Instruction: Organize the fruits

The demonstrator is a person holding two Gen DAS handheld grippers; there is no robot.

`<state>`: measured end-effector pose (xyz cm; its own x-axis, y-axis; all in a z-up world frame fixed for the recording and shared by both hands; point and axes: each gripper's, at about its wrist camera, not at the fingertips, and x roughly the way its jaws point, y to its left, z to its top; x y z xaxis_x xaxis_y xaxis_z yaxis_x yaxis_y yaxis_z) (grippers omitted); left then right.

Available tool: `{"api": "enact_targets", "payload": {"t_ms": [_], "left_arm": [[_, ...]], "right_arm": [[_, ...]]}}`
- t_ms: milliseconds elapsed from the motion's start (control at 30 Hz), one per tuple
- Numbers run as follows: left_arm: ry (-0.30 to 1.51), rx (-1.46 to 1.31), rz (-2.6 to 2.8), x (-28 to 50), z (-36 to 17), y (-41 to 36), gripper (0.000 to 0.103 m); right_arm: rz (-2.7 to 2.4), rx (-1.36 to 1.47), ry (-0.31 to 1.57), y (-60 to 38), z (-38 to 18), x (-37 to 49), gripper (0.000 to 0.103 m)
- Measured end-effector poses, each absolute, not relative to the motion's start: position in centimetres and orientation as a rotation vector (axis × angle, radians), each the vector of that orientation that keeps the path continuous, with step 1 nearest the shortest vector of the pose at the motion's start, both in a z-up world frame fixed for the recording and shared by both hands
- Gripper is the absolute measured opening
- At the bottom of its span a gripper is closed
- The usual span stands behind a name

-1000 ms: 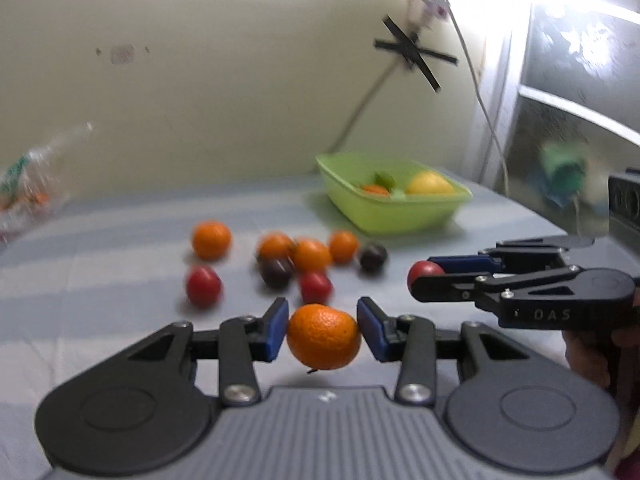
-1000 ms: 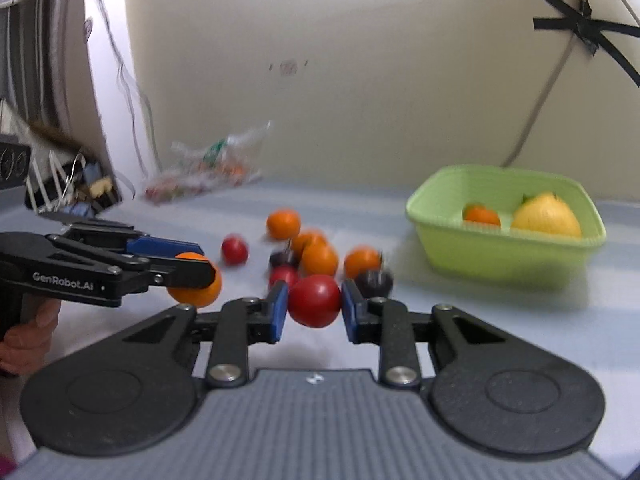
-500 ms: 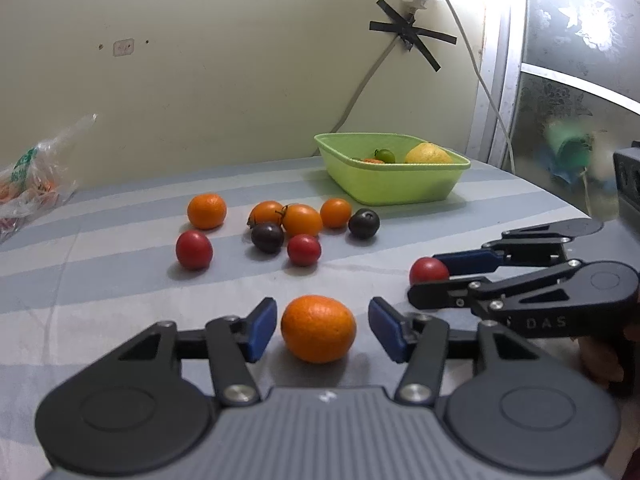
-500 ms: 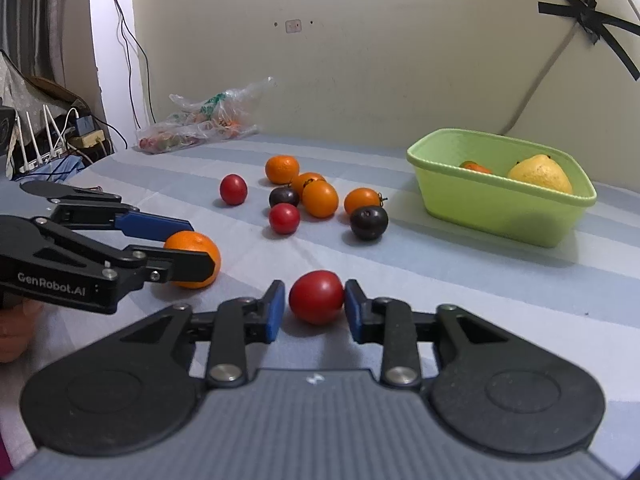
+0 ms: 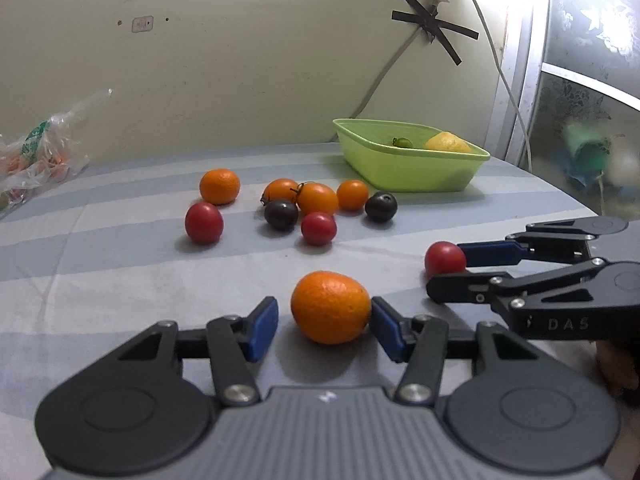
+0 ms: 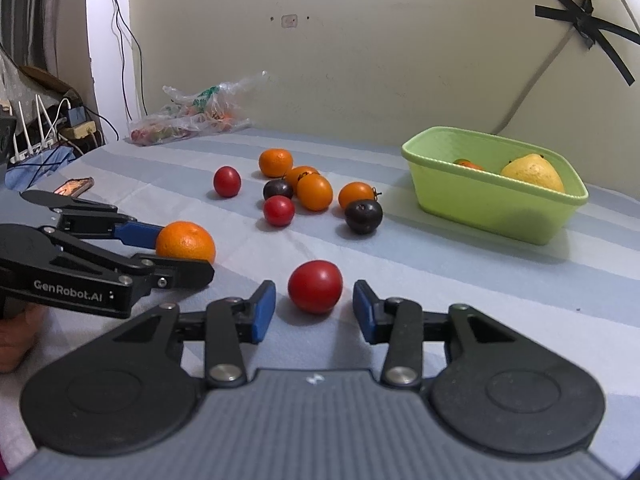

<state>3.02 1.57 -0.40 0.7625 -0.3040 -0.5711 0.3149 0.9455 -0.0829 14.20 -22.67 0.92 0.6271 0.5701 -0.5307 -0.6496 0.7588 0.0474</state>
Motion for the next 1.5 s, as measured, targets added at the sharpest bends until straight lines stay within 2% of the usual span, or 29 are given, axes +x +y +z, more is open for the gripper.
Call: {"api": "enact_targets", "payload": {"t_ms": [333, 633, 733, 933, 1500], "left_arm": [[0.613, 0.000, -0.335, 3.0, -0.4, 2.0, 0.051], [0.595, -0.018, -0.345, 2.8, -0.3, 2.4, 0.042], [0.592, -0.012, -0.345, 2.8, -0.3, 2.3, 0.042], [0.587, -0.020, -0.353, 2.8, -0.3, 2.5, 0.041], [0.596, -0.065, -0.361, 3.2, -0.3, 3.0, 0.041]], "right_arm": [[0.703, -0.174, 0.558, -22.5, 0.8, 14.4, 0.045], [0.701, -0.178, 0.558, -22.4, 0.9, 14.4, 0.045], [0.703, -0.186, 0.555, -22.4, 0.8, 14.3, 0.043], [0.713, -0.205, 0.546, -22.1, 0.8, 14.1, 0.031], [0.719, -0.171, 0.544, -22.7, 1.0, 14.2, 0.031]]}}
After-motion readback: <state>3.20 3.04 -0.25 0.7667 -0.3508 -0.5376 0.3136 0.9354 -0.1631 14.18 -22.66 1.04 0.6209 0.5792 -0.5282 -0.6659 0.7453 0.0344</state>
